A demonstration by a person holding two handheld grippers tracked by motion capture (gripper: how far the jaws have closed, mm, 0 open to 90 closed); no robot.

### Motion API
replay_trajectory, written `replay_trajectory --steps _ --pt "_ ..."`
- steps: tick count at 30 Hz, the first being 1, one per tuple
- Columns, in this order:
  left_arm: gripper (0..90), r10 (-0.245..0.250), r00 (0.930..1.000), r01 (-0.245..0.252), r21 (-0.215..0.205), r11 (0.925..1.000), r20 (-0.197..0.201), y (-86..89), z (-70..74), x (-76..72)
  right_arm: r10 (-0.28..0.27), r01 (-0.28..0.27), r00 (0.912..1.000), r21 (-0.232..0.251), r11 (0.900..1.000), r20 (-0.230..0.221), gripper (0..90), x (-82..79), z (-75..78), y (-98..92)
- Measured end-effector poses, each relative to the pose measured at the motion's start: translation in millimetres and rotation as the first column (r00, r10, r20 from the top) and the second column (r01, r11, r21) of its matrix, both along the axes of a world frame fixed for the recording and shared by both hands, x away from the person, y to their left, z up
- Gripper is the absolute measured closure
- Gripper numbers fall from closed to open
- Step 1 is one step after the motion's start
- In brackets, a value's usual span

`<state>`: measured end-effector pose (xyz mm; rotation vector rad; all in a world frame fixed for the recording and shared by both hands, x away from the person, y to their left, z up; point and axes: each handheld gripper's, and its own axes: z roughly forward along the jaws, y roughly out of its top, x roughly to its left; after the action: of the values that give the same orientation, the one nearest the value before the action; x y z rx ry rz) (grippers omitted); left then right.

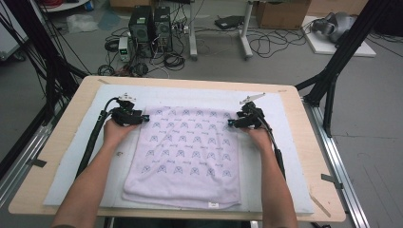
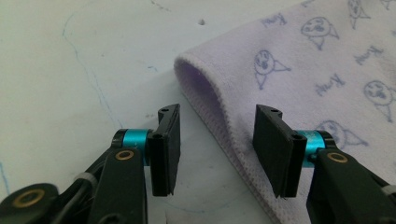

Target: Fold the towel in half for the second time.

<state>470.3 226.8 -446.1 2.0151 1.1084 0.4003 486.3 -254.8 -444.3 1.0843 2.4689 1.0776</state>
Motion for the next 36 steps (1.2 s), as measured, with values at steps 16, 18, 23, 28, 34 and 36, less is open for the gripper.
replay_trajectory --steps 16,18,23,28,34,36 --pt "85.6 -0.041 0.9991 0.04 -0.032 0.9987 -0.012 -1.1 2.5 -1.2 0.072 -0.071 0.9965 0.037 0.997 -0.042 82.9 -0.8 3.5 5.6" --pt "85.6 -0.047 0.9989 0.047 -0.038 0.9982 0.001 0.5 6.1 -2.5 0.077 -0.076 0.9966 0.034 0.997 -0.03 83.0 -2.2 6.9 6.1" --pt "85.7 -0.065 0.9963 0.069 -0.064 0.9956 0.056 4.3 20.9 -8.0 0.083 -0.083 0.9965 0.059 0.995 0.002 83.1 -6.5 19.4 3.7" --pt "85.7 -0.121 0.9847 0.131 -0.072 0.9888 0.125 6.5 42.4 -24.8 0.113 -0.117 0.9925 0.1 0.988 0.047 83.0 -20.9 41.6 2.3" --pt "85.7 -0.19 0.966 0.203 -0.055 0.9777 0.175 12.2 56.6 -55.3 0.157 -0.167 0.9836 0.122 0.978 0.089 83.0 -55.2 58.2 -1.1" --pt "85.6 -0.197 0.9601 0.215 -0.074 0.9739 0.199 15.2 55.2 -71.3 0.169 -0.182 0.9805 0.137 0.974 0.1 83.0 -70.9 58.4 -4.1"
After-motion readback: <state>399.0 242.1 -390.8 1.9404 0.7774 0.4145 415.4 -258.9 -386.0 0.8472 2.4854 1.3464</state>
